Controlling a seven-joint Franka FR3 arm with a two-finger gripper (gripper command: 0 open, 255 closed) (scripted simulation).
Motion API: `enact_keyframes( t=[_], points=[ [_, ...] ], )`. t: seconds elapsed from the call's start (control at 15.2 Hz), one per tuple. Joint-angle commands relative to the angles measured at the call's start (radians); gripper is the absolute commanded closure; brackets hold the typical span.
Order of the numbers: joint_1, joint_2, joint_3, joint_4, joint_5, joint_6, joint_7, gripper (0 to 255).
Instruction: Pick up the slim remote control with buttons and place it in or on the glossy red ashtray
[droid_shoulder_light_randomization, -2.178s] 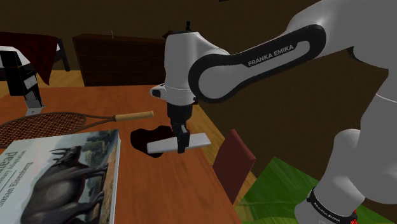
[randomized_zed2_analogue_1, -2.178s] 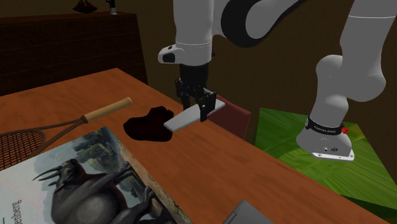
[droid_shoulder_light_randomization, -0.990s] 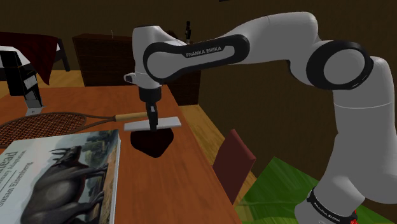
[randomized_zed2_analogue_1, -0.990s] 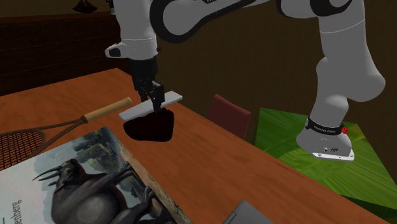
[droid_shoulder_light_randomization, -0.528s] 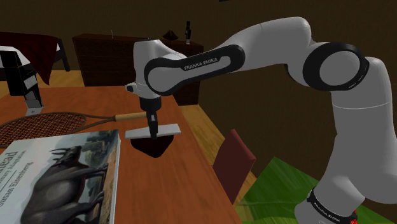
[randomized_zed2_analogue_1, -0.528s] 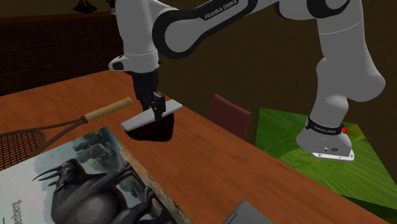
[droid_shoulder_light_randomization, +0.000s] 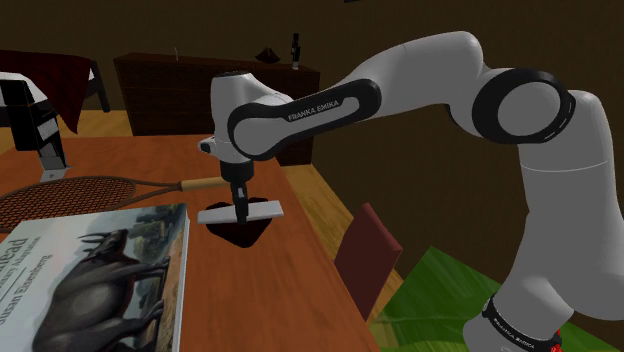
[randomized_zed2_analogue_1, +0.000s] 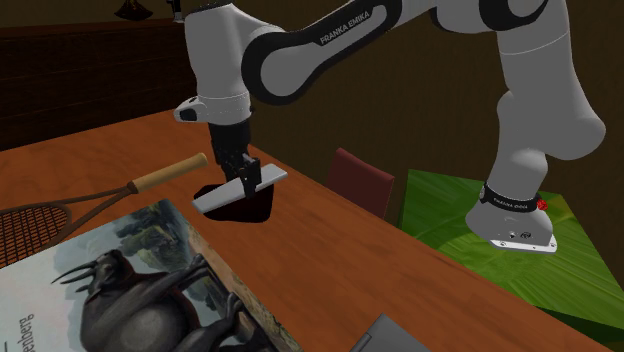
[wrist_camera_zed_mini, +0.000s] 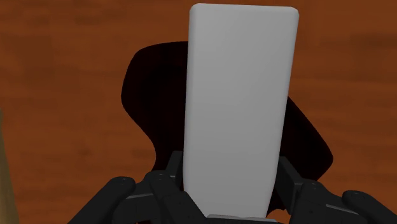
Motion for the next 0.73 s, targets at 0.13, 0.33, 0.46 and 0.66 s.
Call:
enact_keyframes(
  t=[0.13, 0.33, 0.46, 0.66],
  points=[
    [0.000, 0.000, 0.000, 0.000, 0.000, 0.000, 0.000, 0],
    [0.000, 0.000, 0.000, 0.000, 0.000, 0.000, 0.000, 0],
    [0.000, 0.000, 0.000, 0.000, 0.000, 0.000, 0.000, 0],
    [0.002, -0.025, 0.005, 0.063, 0.008, -0.087, -0.006, 0]
  ],
)
